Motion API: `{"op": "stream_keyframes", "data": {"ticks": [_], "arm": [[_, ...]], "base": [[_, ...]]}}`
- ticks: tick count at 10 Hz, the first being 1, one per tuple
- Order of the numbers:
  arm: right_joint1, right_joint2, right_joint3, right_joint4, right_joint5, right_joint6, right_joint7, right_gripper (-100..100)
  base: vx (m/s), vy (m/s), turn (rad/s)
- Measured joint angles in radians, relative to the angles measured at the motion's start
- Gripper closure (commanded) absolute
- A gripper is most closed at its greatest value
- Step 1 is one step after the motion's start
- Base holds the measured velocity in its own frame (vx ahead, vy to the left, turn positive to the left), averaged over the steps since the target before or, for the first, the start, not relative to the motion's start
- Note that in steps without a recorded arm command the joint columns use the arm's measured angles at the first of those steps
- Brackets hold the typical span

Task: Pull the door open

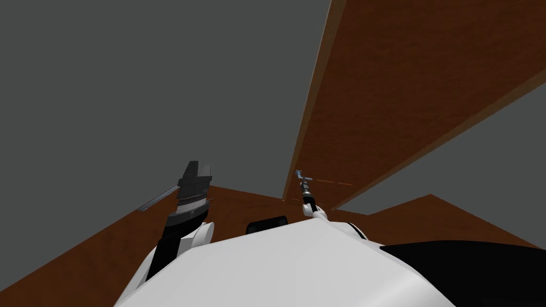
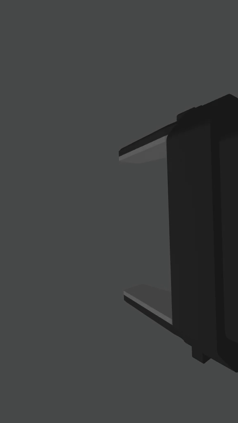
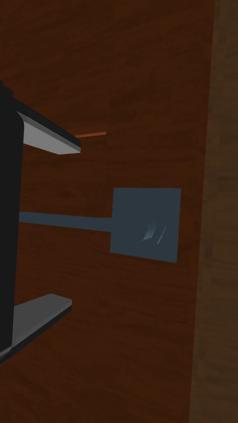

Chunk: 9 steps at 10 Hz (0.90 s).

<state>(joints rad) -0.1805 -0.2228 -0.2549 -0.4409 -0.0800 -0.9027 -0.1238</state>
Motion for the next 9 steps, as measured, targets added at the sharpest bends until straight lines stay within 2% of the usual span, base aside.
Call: {"op": "stream_keyframes", "data": {"ticks": [2, 3, 4, 9], "arm": [[0.028, -0.019, -0.007, -0.012, -0.006, -0.004, -0.018, -100], [0.022, -0.034, -0.011, 0.014, -0.008, -0.017, -0.030, -100], [0.020, -0.036, -0.011, 0.017, -0.009, -0.021, -0.032, 100], [0.022, -0.033, -0.010, 0.015, -0.008, -0.015, -0.029, 100]], "base": [[0.184, -0.021, 0.088], [0.077, -0.014, 0.015], [-0.009, 0.001, -0.011], [-0.016, 0.003, 0.000]]}}
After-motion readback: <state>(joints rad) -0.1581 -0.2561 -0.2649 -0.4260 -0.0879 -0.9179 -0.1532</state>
